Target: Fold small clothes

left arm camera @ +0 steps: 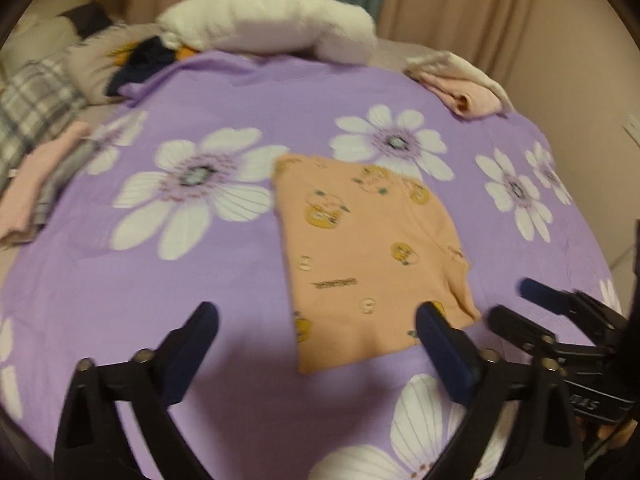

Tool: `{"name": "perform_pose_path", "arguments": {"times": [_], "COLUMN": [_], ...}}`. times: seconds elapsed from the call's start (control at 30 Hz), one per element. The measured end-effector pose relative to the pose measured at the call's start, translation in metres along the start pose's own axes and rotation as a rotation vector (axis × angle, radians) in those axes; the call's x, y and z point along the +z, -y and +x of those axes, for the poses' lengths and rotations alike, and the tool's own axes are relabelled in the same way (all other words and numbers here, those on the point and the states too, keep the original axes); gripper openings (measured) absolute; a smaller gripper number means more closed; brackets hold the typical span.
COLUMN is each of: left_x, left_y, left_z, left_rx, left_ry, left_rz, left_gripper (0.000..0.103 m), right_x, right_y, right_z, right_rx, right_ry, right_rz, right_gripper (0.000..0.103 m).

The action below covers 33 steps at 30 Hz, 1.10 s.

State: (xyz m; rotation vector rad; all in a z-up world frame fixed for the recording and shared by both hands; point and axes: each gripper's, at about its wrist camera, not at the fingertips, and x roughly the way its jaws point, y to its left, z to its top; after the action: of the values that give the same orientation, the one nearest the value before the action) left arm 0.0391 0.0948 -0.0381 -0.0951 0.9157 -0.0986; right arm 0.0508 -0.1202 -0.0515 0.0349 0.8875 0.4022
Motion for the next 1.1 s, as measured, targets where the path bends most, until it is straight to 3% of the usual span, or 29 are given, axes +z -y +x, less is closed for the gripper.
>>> {"name": "perform_pose_path", "arguments": {"times": [0.1,0.2,0.3,0.47,0.63,1.1], "left_x": [0.002,0.001,-0.004,-0.012,-0.013,-0.009], "left_y": [-0.003,-0.004,-0.004,0.0,0.0,0.0], "left_z": [-0.009,-0.017,-0.024,-0.029,-0.029,-0.038], "left_rx": [0.073,0.083,0.071,0.155,0.158,0.158], "left_ry": [-0.003,-0.017,-0.037,-0.04,-0.051,-0.017], "left_rz": [-0.014,-0.018,-0.021,0.013,0.011,-0.004], "left_gripper": [0.1,0.101,0.101,0.101,0.101,0.101], "right_x": [0.004,0.005,0.006,0.003,0.003,0.007], "right_y": [-0.001,-0.004,-0.007,-0.014,-0.016,-0.021], "right_z": [-0.018,-0.034,-0.049,-0.052,-0.041,-0.047], "right_rx": [-0.024,-0.029,-0.043,-0.065,-0.075,-0.075], "right_ry": [0.024,0.048,0.066,0.072,0.041,0.058], "right_rz": [0.01,0.017,0.014,-0.004,0.012,0.011], "right_gripper": [0.092,0.103,0.103,0.103,0.103,0.103]}}
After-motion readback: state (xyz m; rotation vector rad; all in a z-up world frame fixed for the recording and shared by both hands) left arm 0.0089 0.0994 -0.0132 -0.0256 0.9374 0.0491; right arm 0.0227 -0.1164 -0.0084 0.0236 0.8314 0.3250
